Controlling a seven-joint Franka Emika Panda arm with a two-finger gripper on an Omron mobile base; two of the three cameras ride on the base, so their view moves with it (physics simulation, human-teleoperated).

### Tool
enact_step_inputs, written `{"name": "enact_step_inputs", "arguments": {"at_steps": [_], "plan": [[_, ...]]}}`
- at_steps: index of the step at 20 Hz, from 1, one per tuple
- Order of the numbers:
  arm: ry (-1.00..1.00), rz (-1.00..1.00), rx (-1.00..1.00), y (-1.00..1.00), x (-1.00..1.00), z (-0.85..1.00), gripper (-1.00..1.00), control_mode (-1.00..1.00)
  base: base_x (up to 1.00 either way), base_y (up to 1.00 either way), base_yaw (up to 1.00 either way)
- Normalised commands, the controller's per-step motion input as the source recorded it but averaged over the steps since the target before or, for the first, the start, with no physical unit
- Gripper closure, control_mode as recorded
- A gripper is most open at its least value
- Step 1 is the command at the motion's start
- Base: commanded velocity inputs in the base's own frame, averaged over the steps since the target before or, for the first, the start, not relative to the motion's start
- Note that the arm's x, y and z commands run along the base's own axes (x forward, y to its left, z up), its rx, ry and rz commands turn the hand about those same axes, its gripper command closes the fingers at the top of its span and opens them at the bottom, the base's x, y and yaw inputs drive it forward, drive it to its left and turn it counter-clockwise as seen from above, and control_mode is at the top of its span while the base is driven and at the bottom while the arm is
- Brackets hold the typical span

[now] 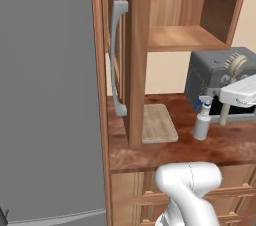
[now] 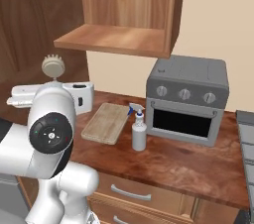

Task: Grab the spray bottle from the cabinet, then place it next to the cutting board for sanitizing. Then grab the dish brush from the countertop next to the sink and place it next to the cutting board.

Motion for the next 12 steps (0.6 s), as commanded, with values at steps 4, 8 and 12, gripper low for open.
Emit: {"name": "enact_step_inputs", "arguments": {"at_steps": [4,8,12], "plan": [[0.02,0.0,0.0,0.17,0.0,-0.23,1.0,-1.0,0.03,0.12,0.0],[0.18,0.03,0.11,0.39,0.11,-0.79,1.0,-1.0,0.0,0.0,0.0],[0.21,0.06,0.06,0.81,0.49,-0.96,1.0,-1.0,0.0,0.0,0.0]]}}
